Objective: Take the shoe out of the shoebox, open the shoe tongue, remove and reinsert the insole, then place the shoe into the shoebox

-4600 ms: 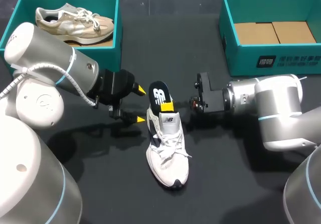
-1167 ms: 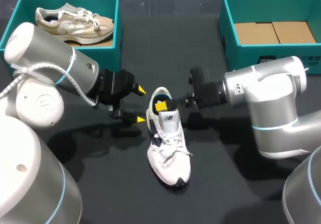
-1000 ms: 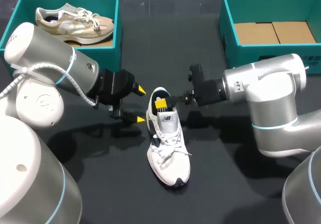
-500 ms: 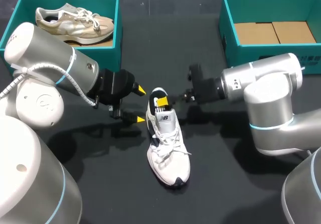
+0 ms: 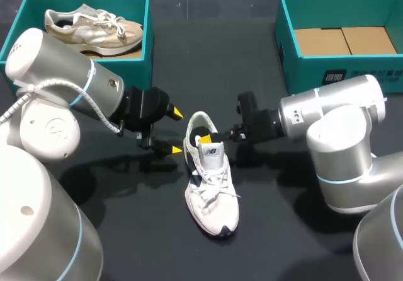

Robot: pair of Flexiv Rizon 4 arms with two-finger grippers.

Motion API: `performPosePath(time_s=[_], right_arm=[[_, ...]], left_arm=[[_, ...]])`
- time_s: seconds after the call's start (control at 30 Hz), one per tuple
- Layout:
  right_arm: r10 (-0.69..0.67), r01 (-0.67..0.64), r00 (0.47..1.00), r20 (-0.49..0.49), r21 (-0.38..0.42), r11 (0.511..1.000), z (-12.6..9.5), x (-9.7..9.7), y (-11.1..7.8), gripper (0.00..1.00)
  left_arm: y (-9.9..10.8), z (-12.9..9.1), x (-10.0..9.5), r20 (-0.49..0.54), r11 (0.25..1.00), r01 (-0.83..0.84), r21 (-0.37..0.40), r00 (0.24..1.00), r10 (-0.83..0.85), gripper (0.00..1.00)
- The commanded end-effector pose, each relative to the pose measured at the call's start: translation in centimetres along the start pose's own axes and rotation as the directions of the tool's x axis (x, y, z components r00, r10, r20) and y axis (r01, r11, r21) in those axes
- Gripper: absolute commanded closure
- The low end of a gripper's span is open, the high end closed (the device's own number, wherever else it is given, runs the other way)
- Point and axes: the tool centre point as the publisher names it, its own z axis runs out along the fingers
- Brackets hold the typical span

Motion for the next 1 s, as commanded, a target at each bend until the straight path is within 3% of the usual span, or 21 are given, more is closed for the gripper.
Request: performPosePath(time_s=[0.03, 0.17, 0.73, 1.0], right_arm=[[-0.025, 0.025, 0.999, 0.02, -0.008, 1.0, -0.3, 0.9, 0.1, 0.59], [-0.066, 0.067, 0.997, 0.031, -0.004, 0.998, -0.5, 1.4, 1.0, 0.53], [-0.107, 0.103, 0.988, 0.11, 0.045, 0.994, -2.2, 1.4, 2.9, 0.51], [-0.096, 0.083, 0.982, 0.16, 0.086, 0.993, -3.5, 1.0, 3.8, 0.51]], left_arm=[[0.0, 0.0, 0.0, 0.0, 1.0, -0.001, 0.0, 1.0, 0.001, 0.0], [0.0, 0.0, 0.0, 0.0, 1.0, -0.001, 0.0, 1.0, 0.001, 0.0], [-0.9, -1.7, 0.4, 0.015, 0.997, -0.072, -0.001, 0.997, 0.072, 0.0], [-0.9, -3.3, -0.3, 0.008, 0.996, -0.088, -0.005, 0.996, 0.088, 0.0]])
